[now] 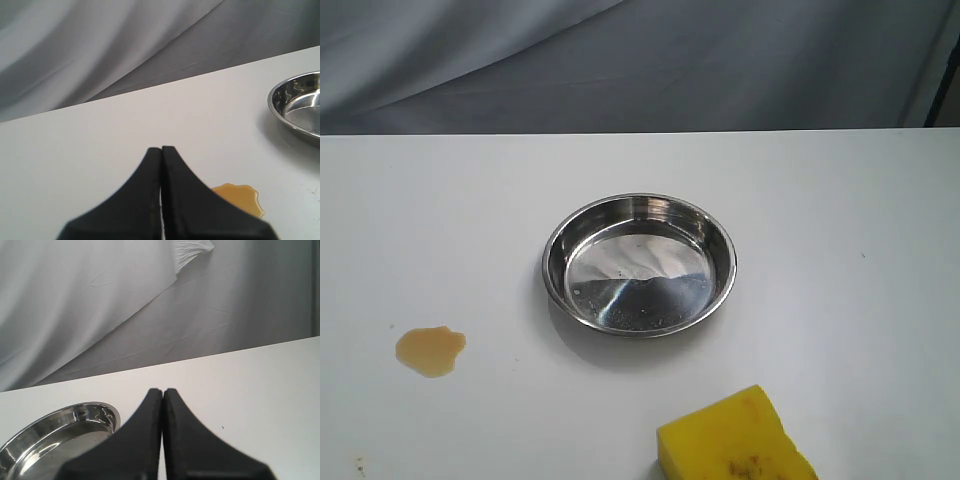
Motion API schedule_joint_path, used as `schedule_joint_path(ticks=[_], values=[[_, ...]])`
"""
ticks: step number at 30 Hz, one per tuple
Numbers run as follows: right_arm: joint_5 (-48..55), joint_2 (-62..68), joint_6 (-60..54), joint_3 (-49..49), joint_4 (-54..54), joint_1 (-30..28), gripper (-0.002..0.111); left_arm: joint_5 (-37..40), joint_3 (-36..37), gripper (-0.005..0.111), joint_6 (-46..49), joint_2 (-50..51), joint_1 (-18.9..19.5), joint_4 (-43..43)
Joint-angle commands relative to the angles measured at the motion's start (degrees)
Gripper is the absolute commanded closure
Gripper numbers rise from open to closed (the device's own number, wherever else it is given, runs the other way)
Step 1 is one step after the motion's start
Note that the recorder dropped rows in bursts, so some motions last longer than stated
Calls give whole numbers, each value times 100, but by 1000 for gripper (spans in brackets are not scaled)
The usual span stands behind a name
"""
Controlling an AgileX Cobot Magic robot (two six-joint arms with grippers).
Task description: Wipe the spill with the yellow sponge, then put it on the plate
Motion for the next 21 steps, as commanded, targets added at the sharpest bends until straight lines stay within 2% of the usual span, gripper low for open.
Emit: schedule_joint_path(ticks=[1,5,10,13,15,16,18,21], values=[[3,-38,-23,20,-8,16,108,-60,-42,107,-33,-28,-31,-6],[3,-38,-23,20,-8,16,108,-60,-42,107,-33,-28,-31,-6],[-1664,-38,430,20,274,16,108,-60,-42,107,-33,-28,-31,-6],[-1778,-38,938,20,110,16,108,-60,-42,107,-33,-28,-31,-6],[-1492,-38,1569,-97,-1091,16,108,-60,-42,107,-33,-28,-31,-6],[-1186,-2,2424,-359,-2091,16,108,-60,-42,107,-33,-28,-31,-6],[-817,163,3367,-906,-3107,16,108,-60,-42,107,-33,-28,-31,-6],[-51,710,4071,-1874,-3909,16,108,-60,-42,107,-33,-28,-31,-6]])
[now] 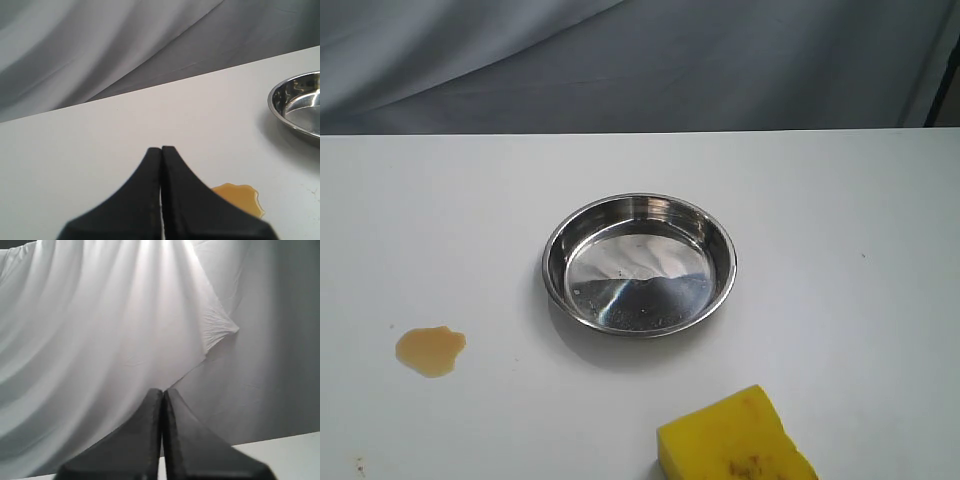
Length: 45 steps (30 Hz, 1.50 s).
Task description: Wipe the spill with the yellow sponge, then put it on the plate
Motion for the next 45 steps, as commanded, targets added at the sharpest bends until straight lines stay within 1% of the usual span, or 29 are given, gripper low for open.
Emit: schedule_joint_path(ticks=[1,5,9,10,12,16,22,26,32,36,41,45], values=[[1014,848,666,-1279,-874,76,108,-60,-42,107,-33,-28,-31,-6],[1933,2071,-673,-2783,-851,789,108,-60,-42,107,-33,-28,-31,-6],[3631,3365,-1693,-4326,-743,1476,108,-60,-42,107,-33,-28,-31,-6],[4014,3673,-1948,-4588,-713,1594,108,-60,-42,107,-33,-28,-31,-6],[4391,4078,-2317,-4863,-540,1714,108,-60,-42,107,-33,-28,-31,-6],[4529,4652,-2974,-4991,60,1740,108,-60,-42,107,-33,-28,-31,-6],[4529,5316,-4126,-4991,1386,1740,108,-60,-42,107,-33,-28,-31,-6],[4739,5657,-4800,-4991,2114,1740,108,-60,-42,107,-33,-28,-31,-6],[4519,6086,-4940,-4991,2207,1740,108,-60,-42,107,-33,-28,-31,-6],[4669,6345,-4940,-4991,2216,1740,108,-60,-42,107,-33,-28,-31,-6],[5197,6686,-4998,-4991,2555,1740,108,-60,-42,107,-33,-28,-31,-6],[6007,6992,-5639,-4991,3049,1838,108,-60,-42,107,-33,-28,-31,-6]])
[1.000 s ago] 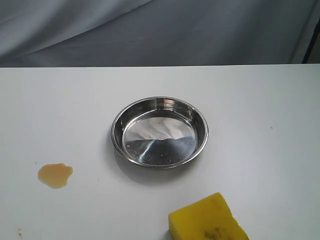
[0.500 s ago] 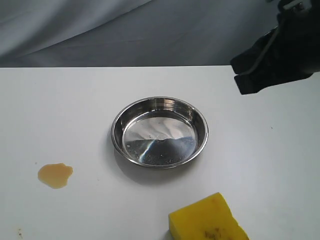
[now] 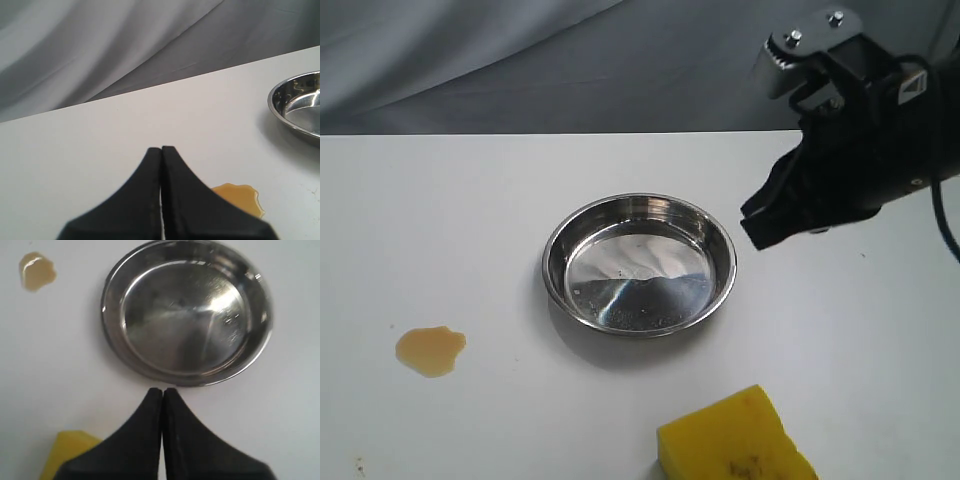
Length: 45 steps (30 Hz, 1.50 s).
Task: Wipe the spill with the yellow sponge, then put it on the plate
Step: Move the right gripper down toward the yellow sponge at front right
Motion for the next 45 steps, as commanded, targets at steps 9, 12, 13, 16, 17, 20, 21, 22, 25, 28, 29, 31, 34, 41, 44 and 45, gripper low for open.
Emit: schedule_joint_path(ticks=[9,12,13,16,17,20,21,22,25,28,29,31,34,41,44,45], values=[[1595,1105,-726,-34,175,968,108,-60,-42,107,-33,-28,-31,-6],[1633,1317,-726,-34,35,1161,108,-60,-42,107,-33,-28,-31,-6],[1633,1370,-726,-34,-5,1223,108,-60,-42,107,-33,-28,-31,-6],[1633,1497,-726,-34,-213,1391,108,-60,-42,107,-33,-28,-31,-6],[1633,1509,-726,-34,-293,1441,108,-60,-42,107,-33,-28,-31,-6],[1633,1523,-726,-34,-496,1506,103,-60,-42,107,-33,-28,-31,-6],[1633,1523,-726,-34,-525,1506,99,-60,-42,107,-33,-28,-31,-6],[1633,1523,-726,-34,-576,1506,94,-60,-42,107,-33,-28,-31,-6],[1633,1523,-726,-34,-890,1506,67,-60,-42,107,-33,-28,-31,-6],[1633,1523,-701,-34,-1190,1506,30,-60,-42,107,-33,-28,-31,-6],[1633,1523,-668,-34,-1227,1506,18,-60,-42,107,-33,-28,-31,-6],[1648,1523,-639,-34,-1227,1506,3,-60,-42,107,-33,-28,-31,-6],[1644,1523,-538,-34,-1227,1506,3,-60,-42,107,-33,-28,-31,-6],[1386,1523,207,-34,-1227,1506,3,-60,-42,107,-33,-28,-31,-6],[1376,1523,518,10,-1227,1506,3,-60,-42,107,-33,-28,-31,-6],[1335,1523,537,72,-1227,1506,3,-60,-42,107,-33,-28,-31,-6]])
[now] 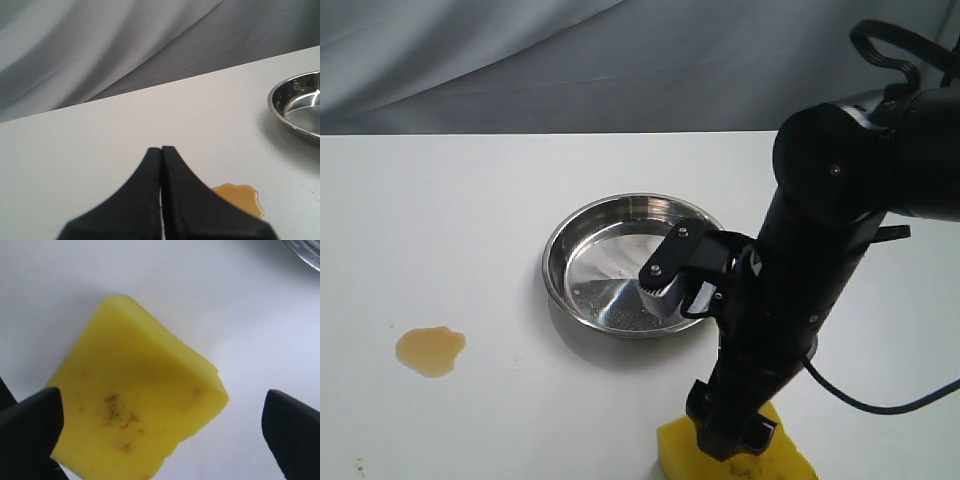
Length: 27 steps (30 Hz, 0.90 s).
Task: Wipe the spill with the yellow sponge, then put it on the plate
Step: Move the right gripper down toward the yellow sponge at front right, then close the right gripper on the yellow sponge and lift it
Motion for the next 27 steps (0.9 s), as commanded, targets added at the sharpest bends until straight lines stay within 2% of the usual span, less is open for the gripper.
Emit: schedule_joint_path(ticks=[1,9,17,23,27], values=[[-176,-8,293,160,-58,22,3,-60,-42,107,-33,-28,-31,-6],[-1228,-8,282,1105,336,22,3,-60,-42,107,-33,-28,-31,-6],[-1348,46,258,1170,809,22,3,-60,-42,107,-33,-28,-31,-6],[-1361,582,268,1170,853,22,4,-60,-42,107,-33,-28,-31,-6],[-1285,811,268,1170,853,22,16,-60,-42,107,-33,-28,-31,-6]])
